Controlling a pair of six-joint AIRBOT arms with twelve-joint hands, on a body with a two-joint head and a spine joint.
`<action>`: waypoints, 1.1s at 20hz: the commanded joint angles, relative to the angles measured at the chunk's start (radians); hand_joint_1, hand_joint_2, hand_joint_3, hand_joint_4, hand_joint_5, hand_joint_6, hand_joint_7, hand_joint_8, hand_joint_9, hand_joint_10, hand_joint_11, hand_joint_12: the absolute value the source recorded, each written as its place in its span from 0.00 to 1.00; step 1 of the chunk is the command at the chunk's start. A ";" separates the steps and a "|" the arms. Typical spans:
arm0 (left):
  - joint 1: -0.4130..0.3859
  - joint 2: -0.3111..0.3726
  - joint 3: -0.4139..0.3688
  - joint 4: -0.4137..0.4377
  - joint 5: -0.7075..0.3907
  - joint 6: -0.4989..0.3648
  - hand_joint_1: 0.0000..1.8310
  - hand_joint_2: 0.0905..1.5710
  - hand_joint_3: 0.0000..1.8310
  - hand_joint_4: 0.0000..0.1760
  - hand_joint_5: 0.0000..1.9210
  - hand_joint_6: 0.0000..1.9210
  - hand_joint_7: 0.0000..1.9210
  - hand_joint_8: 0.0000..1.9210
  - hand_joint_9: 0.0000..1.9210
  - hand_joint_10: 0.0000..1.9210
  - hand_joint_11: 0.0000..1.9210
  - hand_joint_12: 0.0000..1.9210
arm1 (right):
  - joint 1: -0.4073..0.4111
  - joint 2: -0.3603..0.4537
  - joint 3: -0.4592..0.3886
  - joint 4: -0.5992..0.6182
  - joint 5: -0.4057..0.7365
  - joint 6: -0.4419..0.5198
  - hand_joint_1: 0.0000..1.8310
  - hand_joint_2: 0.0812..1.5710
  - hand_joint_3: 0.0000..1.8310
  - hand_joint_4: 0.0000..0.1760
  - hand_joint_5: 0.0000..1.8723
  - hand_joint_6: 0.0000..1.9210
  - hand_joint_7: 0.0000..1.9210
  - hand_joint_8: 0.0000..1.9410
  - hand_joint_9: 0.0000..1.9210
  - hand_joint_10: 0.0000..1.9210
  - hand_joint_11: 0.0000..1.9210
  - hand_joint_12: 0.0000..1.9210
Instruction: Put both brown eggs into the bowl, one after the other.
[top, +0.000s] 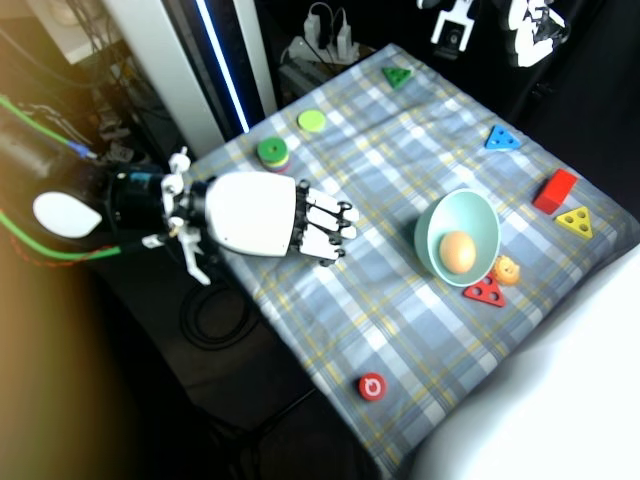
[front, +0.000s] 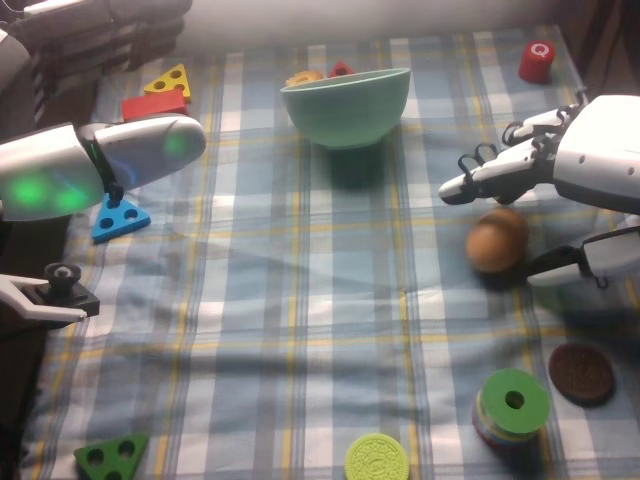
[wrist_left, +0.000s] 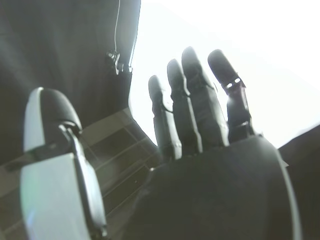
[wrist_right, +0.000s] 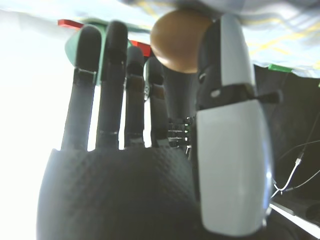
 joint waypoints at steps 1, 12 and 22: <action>-0.004 0.000 0.005 0.009 -0.126 -0.017 0.49 0.54 0.00 0.34 0.31 0.00 0.30 0.00 0.30 0.00 0.03 0.66 | 0.012 0.001 -0.001 0.030 0.108 0.002 0.58 0.61 0.00 0.07 0.28 0.00 0.33 0.00 0.38 0.00 0.20 0.57; -0.004 -0.005 0.010 0.006 -0.120 -0.020 0.47 0.55 0.00 0.48 0.32 0.00 0.32 0.00 0.32 0.00 0.03 0.60 | 0.011 -0.017 -0.001 -0.007 0.096 0.003 0.60 0.58 0.00 0.00 0.51 0.00 0.48 0.26 0.41 0.63 0.38 0.78; -0.003 -0.007 0.011 0.003 -0.120 -0.025 0.47 0.55 0.00 0.29 0.33 0.00 0.33 0.00 0.33 0.00 0.04 0.61 | 0.103 -0.026 0.031 0.089 0.111 -0.086 0.68 0.67 0.00 0.00 0.59 0.33 0.54 0.55 0.49 0.56 0.39 0.77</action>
